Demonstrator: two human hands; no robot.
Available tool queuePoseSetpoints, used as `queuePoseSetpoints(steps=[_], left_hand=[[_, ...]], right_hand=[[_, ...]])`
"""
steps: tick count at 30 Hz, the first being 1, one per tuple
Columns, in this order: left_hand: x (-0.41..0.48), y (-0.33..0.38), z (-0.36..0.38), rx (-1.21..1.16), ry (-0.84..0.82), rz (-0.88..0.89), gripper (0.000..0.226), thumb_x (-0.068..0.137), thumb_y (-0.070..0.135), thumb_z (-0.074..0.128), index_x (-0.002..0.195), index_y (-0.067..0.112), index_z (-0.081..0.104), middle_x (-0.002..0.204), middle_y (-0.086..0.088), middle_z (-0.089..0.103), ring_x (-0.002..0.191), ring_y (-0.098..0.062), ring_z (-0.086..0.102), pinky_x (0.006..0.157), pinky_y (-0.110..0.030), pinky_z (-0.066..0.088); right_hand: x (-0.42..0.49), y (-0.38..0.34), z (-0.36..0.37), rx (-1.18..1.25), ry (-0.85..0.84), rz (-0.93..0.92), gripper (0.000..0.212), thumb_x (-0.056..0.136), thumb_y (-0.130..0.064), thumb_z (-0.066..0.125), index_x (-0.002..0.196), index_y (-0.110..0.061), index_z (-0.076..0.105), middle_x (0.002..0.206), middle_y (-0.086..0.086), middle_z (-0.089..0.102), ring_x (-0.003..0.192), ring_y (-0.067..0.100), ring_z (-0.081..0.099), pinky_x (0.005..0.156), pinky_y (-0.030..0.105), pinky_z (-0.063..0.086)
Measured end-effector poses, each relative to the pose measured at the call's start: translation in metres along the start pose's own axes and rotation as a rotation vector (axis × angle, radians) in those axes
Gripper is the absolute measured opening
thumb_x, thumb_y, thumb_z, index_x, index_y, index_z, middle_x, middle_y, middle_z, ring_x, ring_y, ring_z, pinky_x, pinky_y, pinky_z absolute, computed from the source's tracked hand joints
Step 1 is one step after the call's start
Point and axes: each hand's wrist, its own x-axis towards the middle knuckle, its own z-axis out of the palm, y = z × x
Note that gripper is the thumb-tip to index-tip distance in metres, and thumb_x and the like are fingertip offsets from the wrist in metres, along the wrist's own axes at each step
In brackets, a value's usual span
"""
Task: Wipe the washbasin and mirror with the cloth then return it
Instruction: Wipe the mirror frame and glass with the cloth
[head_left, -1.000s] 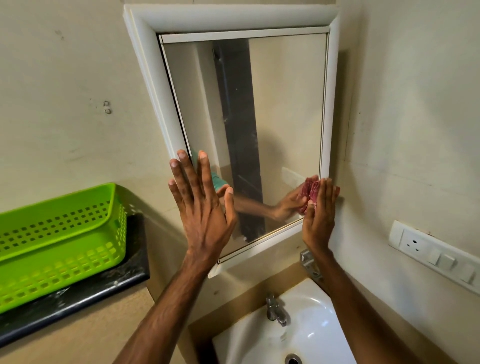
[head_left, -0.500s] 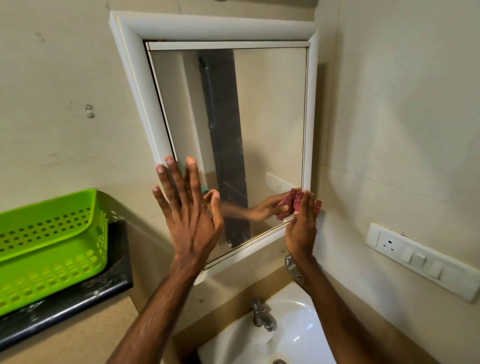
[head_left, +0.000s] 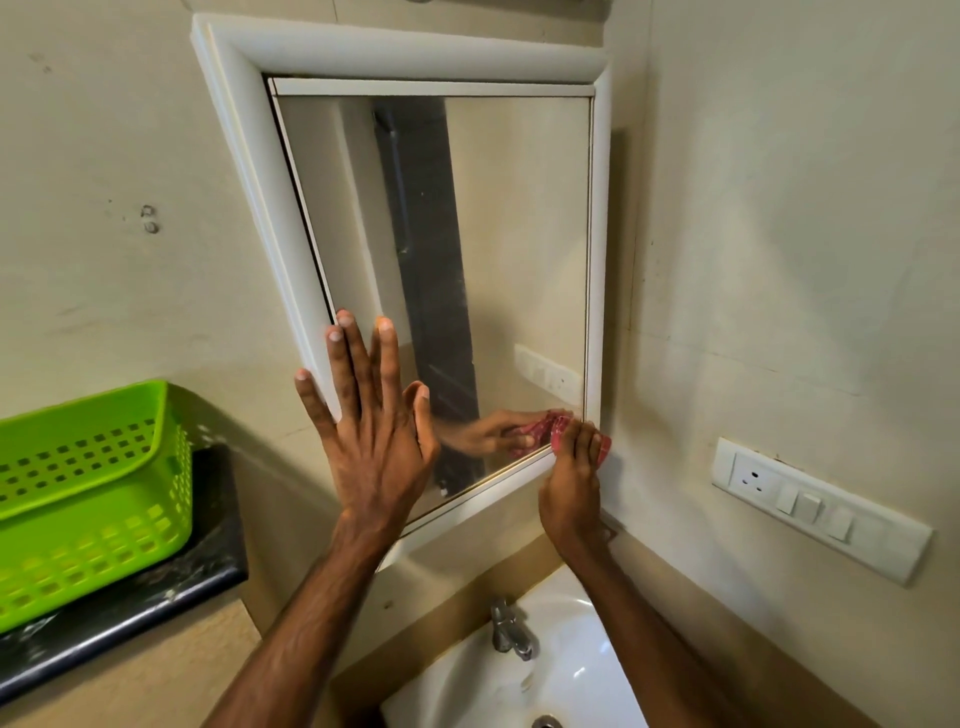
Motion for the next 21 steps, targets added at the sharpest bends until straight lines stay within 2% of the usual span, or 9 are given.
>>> queuePoseSetpoints(steps=[2, 4, 6, 8, 11, 13, 18, 21], left_hand=[[0.0, -0.001, -0.001, -0.001, -0.001, 0.01, 0.077, 0.1, 0.055, 0.034, 0.161, 0.019, 0.001, 0.167, -0.013, -0.004, 0.153, -0.025, -0.013, 0.119, -0.061, 0.001], [0.0, -0.001, -0.001, -0.004, -0.002, 0.021, 0.077, 0.1, 0.055, 0.034, 0.161, 0.019, 0.002, 0.167, -0.014, -0.003, 0.155, -0.027, -0.009, 0.119, -0.062, 0.001], [0.0, 0.0, 0.0, -0.008, -0.004, 0.02, 0.076, 0.1, 0.054, 0.034, 0.161, 0.019, 0.004, 0.167, -0.014, -0.002, 0.155, -0.029, -0.003, 0.119, -0.062, 0.002], [-0.001, -0.001, 0.002, -0.017, -0.002, 0.016, 0.075, 0.101, 0.053, 0.035, 0.161, 0.02, 0.005, 0.167, -0.014, -0.001, 0.156, -0.029, -0.001, 0.119, -0.062, 0.002], [0.0, -0.001, 0.002, -0.007, -0.006, 0.014, 0.074, 0.101, 0.054, 0.032, 0.161, 0.021, 0.004, 0.167, -0.014, -0.001, 0.156, -0.029, -0.001, 0.119, -0.062, 0.002], [0.0, 0.0, 0.001, -0.003, -0.006, 0.016, 0.074, 0.101, 0.054, 0.031, 0.161, 0.021, 0.003, 0.167, -0.014, 0.0, 0.156, -0.029, -0.001, 0.119, -0.062, 0.002], [0.0, -0.001, -0.003, -0.04, 0.003, 0.022, 0.07, 0.102, 0.05, 0.028, 0.161, 0.021, 0.003, 0.168, -0.013, -0.001, 0.156, -0.028, -0.001, 0.12, -0.06, 0.001], [-0.001, -0.003, -0.005, -0.061, -0.008, 0.042, 0.069, 0.103, 0.048, 0.028, 0.161, 0.019, 0.004, 0.167, -0.014, -0.001, 0.156, -0.028, -0.001, 0.12, -0.06, -0.001]], right_hand=[[0.013, 0.001, -0.005, 0.041, 0.017, 0.027, 0.083, 0.091, 0.002, 0.071, 0.161, -0.005, 0.027, 0.166, 0.021, 0.031, 0.154, 0.043, 0.028, 0.121, 0.047, 0.036], [0.034, 0.003, -0.014, 0.07, 0.034, 0.079, 0.083, 0.087, 0.004, 0.075, 0.157, -0.001, 0.032, 0.161, 0.025, 0.037, 0.15, 0.047, 0.033, 0.119, 0.055, 0.04], [0.046, 0.0, -0.018, 0.073, 0.034, 0.135, 0.086, 0.085, 0.0, 0.079, 0.156, 0.002, 0.031, 0.159, 0.029, 0.038, 0.148, 0.05, 0.034, 0.116, 0.06, 0.041], [0.039, -0.011, -0.015, 0.039, 0.022, 0.169, 0.091, 0.083, -0.003, 0.081, 0.157, 0.004, 0.028, 0.159, 0.03, 0.036, 0.149, 0.05, 0.032, 0.117, 0.057, 0.041], [0.006, -0.029, -0.002, -0.009, 0.007, 0.126, 0.096, 0.08, -0.001, 0.082, 0.158, 0.004, 0.025, 0.161, 0.031, 0.031, 0.152, 0.05, 0.027, 0.119, 0.057, 0.039], [-0.018, -0.042, 0.002, 0.007, -0.014, 0.086, 0.099, 0.079, 0.0, 0.082, 0.158, 0.004, 0.023, 0.163, 0.031, 0.028, 0.153, 0.049, 0.024, 0.115, 0.058, 0.044], [-0.076, -0.083, 0.005, 0.143, -0.094, 0.015, 0.099, 0.082, 0.0, 0.079, 0.161, -0.002, 0.017, 0.165, 0.024, 0.029, 0.147, 0.044, 0.041, 0.109, 0.046, 0.053], [-0.089, -0.085, 0.001, 0.195, -0.119, -0.086, 0.093, 0.087, 0.002, 0.073, 0.162, -0.004, 0.018, 0.168, 0.018, 0.026, 0.151, 0.039, 0.037, 0.113, 0.041, 0.049]])
